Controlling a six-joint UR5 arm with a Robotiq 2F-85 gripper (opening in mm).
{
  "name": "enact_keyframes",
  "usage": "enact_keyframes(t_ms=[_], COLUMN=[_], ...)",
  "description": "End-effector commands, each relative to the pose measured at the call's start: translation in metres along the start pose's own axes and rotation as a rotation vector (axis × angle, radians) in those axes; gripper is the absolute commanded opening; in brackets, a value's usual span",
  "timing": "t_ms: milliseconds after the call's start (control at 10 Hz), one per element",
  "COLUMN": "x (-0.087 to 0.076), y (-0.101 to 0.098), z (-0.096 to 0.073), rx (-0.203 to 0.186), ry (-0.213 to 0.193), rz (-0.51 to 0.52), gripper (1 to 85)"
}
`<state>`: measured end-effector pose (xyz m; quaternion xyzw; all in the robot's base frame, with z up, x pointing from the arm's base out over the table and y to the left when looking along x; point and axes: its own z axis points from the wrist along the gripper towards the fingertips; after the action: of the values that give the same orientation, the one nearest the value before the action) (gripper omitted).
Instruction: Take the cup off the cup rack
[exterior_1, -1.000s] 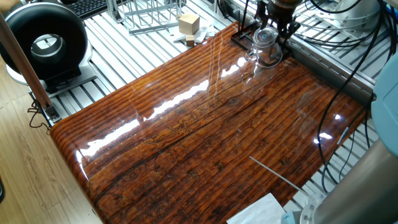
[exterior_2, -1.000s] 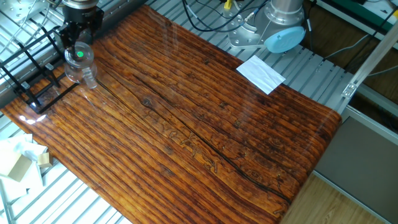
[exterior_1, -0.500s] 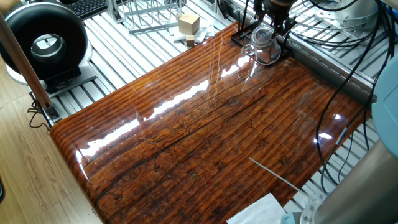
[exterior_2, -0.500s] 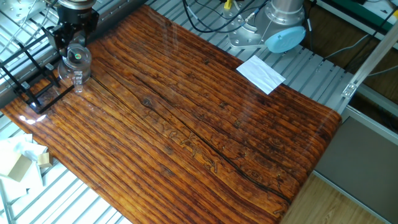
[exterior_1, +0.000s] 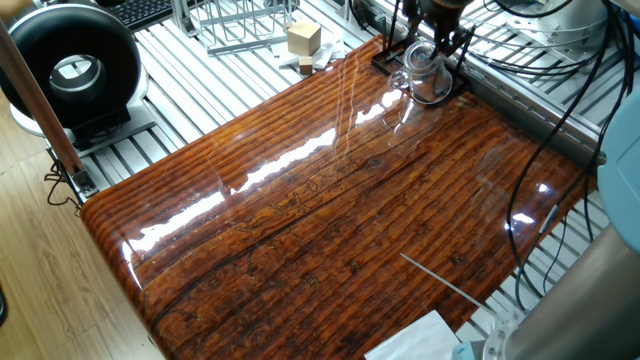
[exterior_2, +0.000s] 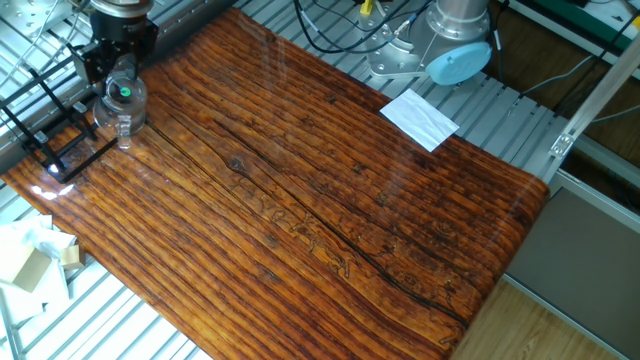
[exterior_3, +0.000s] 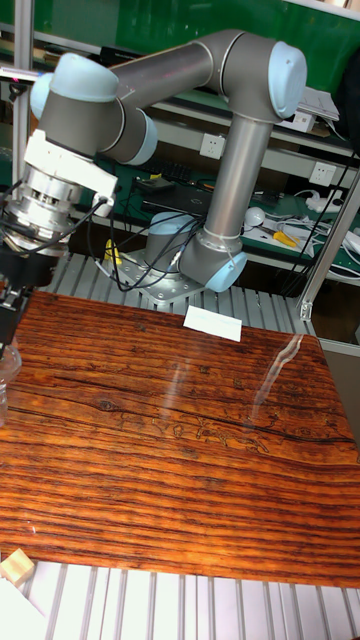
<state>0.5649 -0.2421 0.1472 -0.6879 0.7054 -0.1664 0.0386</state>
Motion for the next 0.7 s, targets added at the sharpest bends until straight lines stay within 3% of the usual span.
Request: enact_keyframes(t_ms=[0, 100, 200, 300, 400, 500, 600], x=[-0.012, -0.013, -0.012, -0.017, -0.020, -0.021, -0.024], y=[0.018, 0.021, 0.012, 0.000, 0.000, 0.004, 0.011], z=[-0.004, -0.006, -0.007, -0.007, -0.009, -0.009, -0.010], rx=[-0.079, -0.098, -0.075, -0.036, -0.052, -0.068, -0.098], ry=[-0.040, -0.033, -0.018, -0.025, -0.016, -0.018, -0.027], rz=[0.130, 0.158, 0.180, 0.217, 0.238, 0.233, 0.226], gripper=[53.7, 50.0, 51.7, 65.3, 62.7, 54.3, 57.7])
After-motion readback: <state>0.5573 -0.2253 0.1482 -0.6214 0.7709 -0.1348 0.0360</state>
